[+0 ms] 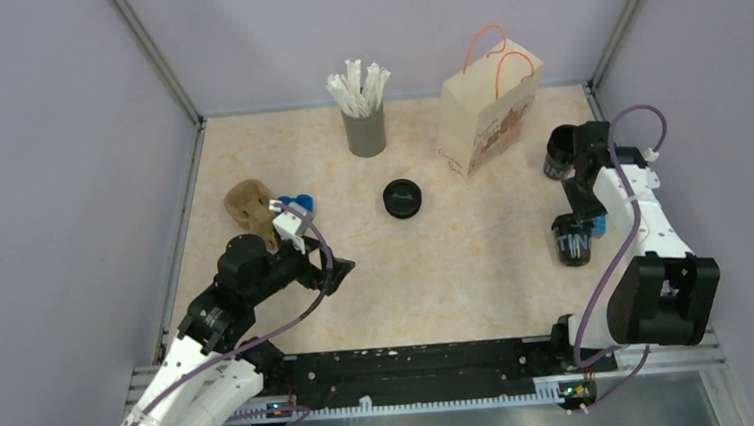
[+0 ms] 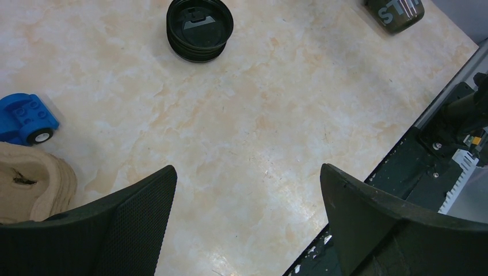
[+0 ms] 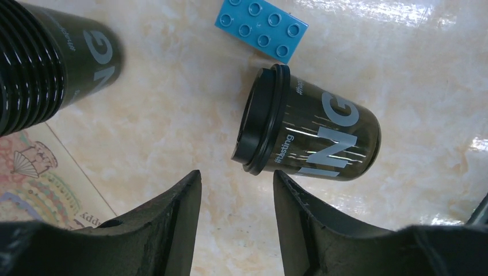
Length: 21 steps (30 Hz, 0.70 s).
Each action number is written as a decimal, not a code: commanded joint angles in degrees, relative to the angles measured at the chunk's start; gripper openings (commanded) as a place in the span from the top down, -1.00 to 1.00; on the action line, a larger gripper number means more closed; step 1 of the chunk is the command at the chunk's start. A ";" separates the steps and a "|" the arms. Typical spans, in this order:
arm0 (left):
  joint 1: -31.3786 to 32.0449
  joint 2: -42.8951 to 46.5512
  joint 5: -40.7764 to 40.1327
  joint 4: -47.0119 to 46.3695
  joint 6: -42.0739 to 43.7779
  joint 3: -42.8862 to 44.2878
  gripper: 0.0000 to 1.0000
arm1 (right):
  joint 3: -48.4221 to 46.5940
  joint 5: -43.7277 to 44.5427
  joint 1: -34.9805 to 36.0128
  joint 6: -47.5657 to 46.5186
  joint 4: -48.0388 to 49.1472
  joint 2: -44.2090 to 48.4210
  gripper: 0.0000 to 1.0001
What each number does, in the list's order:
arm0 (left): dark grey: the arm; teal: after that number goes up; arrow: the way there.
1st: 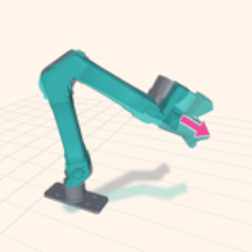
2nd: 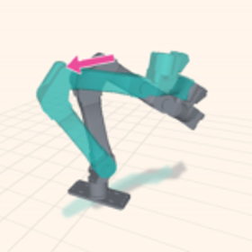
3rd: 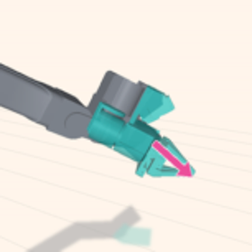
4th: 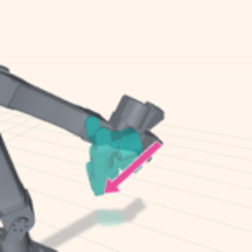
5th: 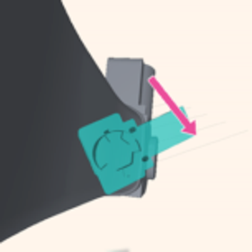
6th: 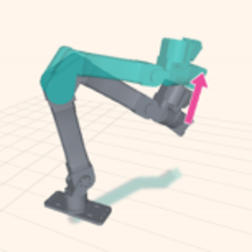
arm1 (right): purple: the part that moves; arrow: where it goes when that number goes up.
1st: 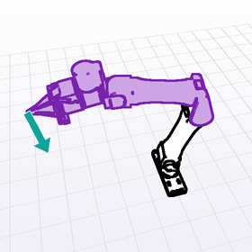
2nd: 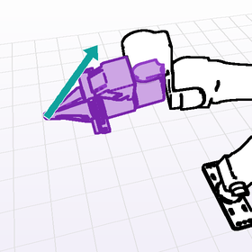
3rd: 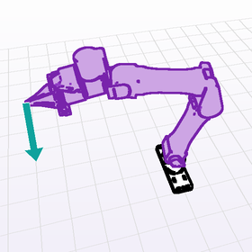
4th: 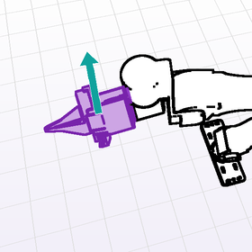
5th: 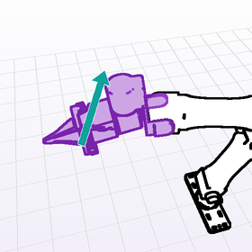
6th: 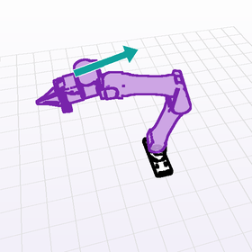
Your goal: Pack the takeout coffee
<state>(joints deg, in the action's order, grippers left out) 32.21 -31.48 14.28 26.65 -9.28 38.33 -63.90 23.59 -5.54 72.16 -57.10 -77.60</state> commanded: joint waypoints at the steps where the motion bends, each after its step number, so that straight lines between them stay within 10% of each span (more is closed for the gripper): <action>1: 0.21 0.31 -0.32 -2.49 0.40 -0.17 -0.98 | -3.57 -1.76 -1.59 4.94 -2.34 -0.56 0.03; 21: 0.22 0.66 -1.71 -2.22 0.05 -0.19 -0.98 | -4.24 -6.07 -5.86 8.50 -4.64 -6.07 -0.03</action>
<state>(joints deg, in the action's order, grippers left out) 32.25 -31.48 13.34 26.63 -9.28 38.30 -67.31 17.80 -10.00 79.33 -61.34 -83.31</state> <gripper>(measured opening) 0.987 0.508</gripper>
